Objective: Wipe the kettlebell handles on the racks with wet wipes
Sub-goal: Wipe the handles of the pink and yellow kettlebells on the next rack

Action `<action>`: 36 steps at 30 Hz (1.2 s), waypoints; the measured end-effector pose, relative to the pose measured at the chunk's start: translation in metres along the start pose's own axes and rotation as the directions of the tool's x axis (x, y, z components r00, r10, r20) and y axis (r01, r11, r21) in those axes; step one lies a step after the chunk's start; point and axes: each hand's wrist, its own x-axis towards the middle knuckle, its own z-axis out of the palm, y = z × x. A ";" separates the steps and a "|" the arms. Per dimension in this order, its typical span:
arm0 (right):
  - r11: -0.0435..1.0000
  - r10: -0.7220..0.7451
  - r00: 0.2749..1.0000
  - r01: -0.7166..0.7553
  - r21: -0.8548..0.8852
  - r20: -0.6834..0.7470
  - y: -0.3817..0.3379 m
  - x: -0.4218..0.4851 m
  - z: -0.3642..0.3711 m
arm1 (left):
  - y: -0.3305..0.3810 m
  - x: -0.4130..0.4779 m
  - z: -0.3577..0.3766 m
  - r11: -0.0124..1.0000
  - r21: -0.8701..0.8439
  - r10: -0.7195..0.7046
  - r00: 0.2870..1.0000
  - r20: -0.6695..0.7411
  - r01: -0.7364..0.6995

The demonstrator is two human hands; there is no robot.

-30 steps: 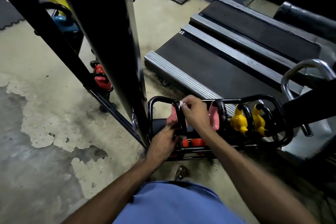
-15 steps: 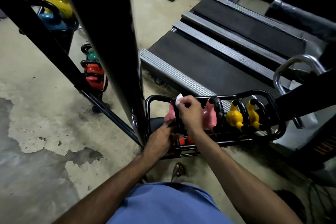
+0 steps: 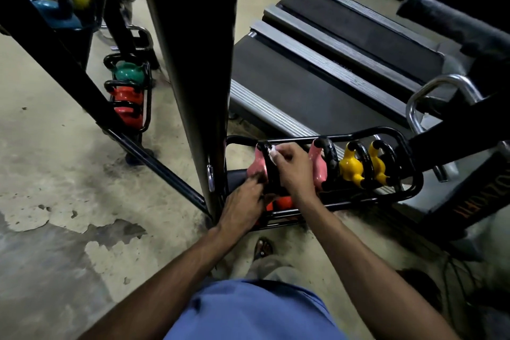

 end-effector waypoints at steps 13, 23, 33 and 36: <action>0.973 0.004 1.000 -0.009 0.230 0.021 0.010 0.002 -0.005 | 0.008 0.000 0.010 0.993 0.036 -0.111 0.993 -0.043 0.113; 0.413 -0.724 0.505 0.863 -0.291 0.470 0.024 0.013 -0.025 | 0.024 -0.007 0.016 0.980 0.033 -0.189 0.975 -0.118 0.194; 0.527 0.387 0.704 -0.699 0.484 0.595 0.001 0.001 -0.022 | 0.030 -0.009 0.005 0.962 0.117 -0.246 0.969 -0.032 0.248; 0.444 0.455 0.647 -0.761 0.473 0.612 -0.008 0.009 -0.020 | 0.028 -0.008 0.006 0.962 0.116 -0.247 0.969 -0.025 0.248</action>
